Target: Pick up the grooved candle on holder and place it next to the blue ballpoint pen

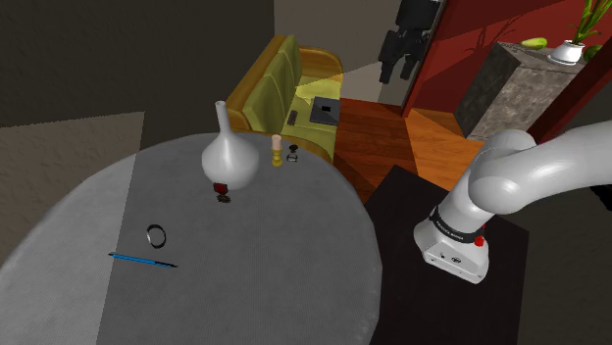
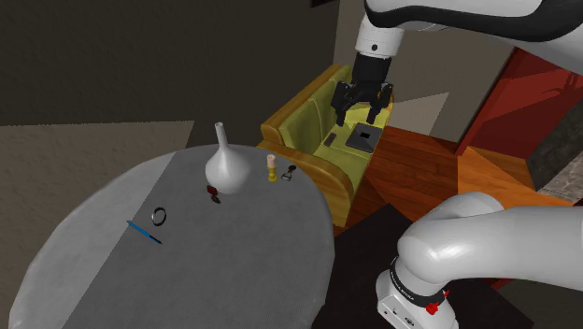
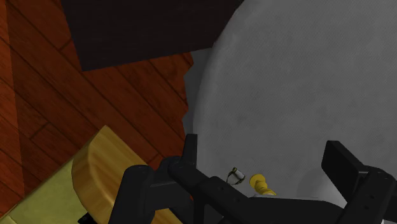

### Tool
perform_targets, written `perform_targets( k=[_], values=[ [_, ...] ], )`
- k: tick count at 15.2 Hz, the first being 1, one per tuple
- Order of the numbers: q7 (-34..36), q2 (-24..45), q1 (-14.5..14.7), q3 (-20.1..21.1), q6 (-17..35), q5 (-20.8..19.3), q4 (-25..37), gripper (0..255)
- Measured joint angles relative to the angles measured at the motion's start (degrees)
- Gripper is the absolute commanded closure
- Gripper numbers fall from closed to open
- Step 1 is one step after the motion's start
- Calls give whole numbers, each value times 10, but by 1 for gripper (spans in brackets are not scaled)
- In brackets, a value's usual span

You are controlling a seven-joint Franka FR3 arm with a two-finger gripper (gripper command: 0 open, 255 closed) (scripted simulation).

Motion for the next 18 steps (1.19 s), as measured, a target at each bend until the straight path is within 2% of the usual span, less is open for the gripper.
perform_targets(
  k=[2,7,13,18],
  values=[
    [0,5,1,2,9,1,-2,0],
    [-7,63,11,16,102,2,-29,0],
    [-11,163,24,37,219,4,-31,0],
    [-9,257,33,53,299,0,-4,0]
  ],
)
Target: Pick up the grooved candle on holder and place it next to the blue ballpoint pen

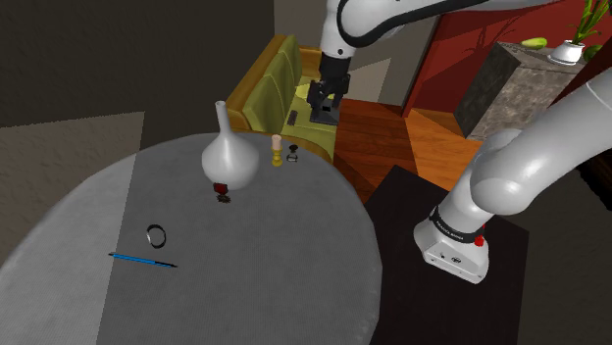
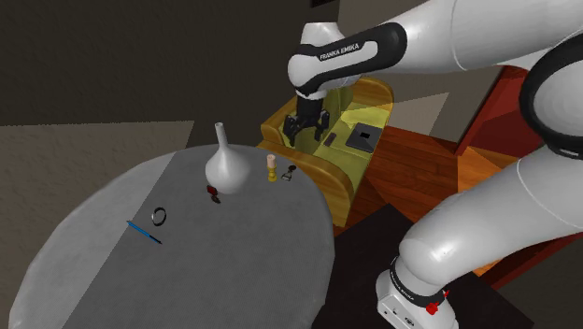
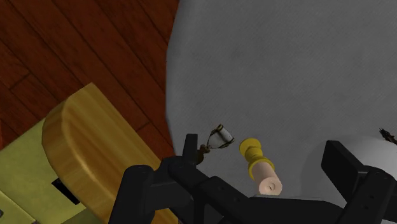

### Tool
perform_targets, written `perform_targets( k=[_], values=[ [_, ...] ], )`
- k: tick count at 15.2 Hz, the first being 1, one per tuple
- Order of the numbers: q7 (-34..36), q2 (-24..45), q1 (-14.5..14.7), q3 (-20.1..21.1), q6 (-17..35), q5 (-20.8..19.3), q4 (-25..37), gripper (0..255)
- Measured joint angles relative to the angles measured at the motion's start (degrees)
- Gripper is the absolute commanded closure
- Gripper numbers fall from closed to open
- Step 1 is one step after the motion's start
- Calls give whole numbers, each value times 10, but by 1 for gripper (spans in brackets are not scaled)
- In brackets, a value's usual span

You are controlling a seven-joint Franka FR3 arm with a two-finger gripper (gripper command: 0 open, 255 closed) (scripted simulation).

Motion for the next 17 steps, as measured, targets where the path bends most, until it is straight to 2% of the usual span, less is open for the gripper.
perform_targets(
  k=[8,17],
  values=[
    [12,169,13,22,119,-22,69,0],
    [33,340,31,27,183,-64,193,0]
  ],
)
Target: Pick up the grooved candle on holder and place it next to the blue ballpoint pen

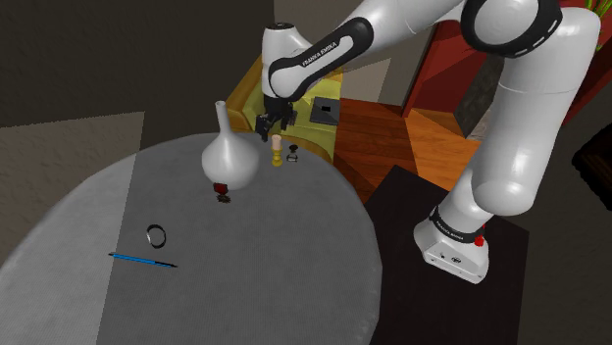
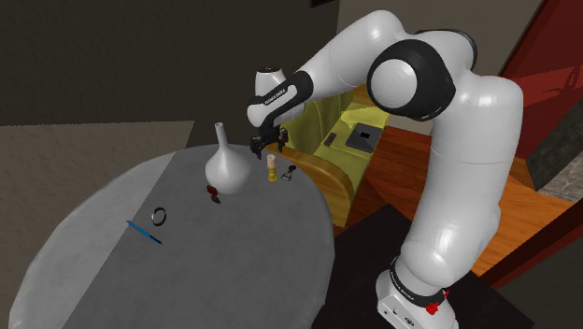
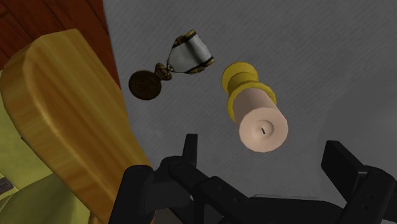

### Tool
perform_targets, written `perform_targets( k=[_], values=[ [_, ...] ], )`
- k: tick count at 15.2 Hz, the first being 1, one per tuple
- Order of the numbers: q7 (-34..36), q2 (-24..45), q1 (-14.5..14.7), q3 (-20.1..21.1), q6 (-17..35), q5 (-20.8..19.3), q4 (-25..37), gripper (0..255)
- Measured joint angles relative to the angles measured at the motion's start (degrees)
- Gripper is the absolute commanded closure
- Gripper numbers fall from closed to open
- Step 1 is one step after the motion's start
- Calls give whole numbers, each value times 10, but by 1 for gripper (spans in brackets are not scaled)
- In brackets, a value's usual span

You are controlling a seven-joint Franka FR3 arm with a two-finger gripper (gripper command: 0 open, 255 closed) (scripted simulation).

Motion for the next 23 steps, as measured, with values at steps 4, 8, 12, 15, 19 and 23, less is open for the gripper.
perform_targets(
  k=[4,8,12,15,19,23],
  values=[
    [1,25,1,-1,23,-3,3,0],
    [2,42,2,-2,44,-5,-2,0],
    [2,45,2,-2,46,-5,0,0],
    [2,45,2,-2,46,-5,0,255],
    [2,44,2,-2,47,-5,0,255],
    [2,43,2,-2,47,-5,-1,255]
  ],
)
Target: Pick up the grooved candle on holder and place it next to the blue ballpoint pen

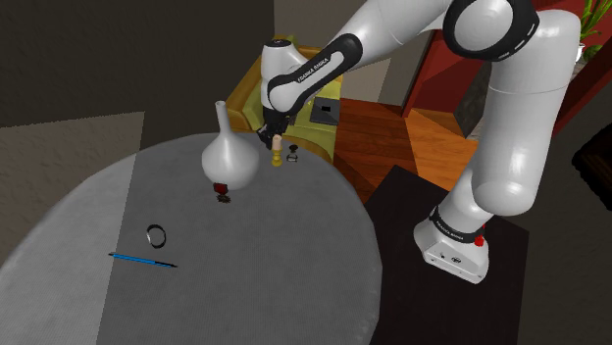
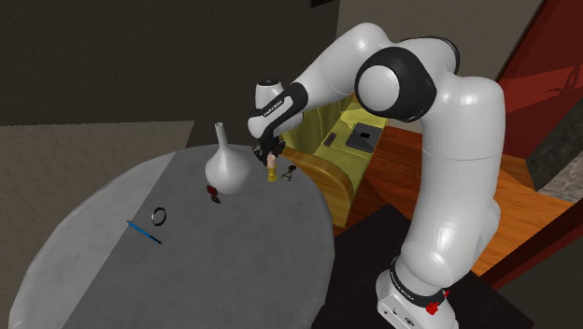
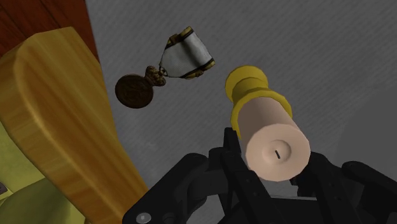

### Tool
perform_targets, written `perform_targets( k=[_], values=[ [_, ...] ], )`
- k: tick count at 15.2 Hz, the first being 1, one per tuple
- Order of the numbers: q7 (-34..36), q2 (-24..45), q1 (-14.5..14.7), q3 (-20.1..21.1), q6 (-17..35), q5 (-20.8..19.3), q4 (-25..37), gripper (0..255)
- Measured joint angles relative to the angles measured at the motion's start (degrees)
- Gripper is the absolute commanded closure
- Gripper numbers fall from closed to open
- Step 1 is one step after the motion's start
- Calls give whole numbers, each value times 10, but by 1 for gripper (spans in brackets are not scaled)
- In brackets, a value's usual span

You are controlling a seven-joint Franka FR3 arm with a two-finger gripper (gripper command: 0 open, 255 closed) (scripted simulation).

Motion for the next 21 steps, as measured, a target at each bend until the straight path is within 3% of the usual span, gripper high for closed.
perform_targets(
  k=[21],
  values=[
    [-2,-78,-2,3,-127,6,48,255]
  ],
)
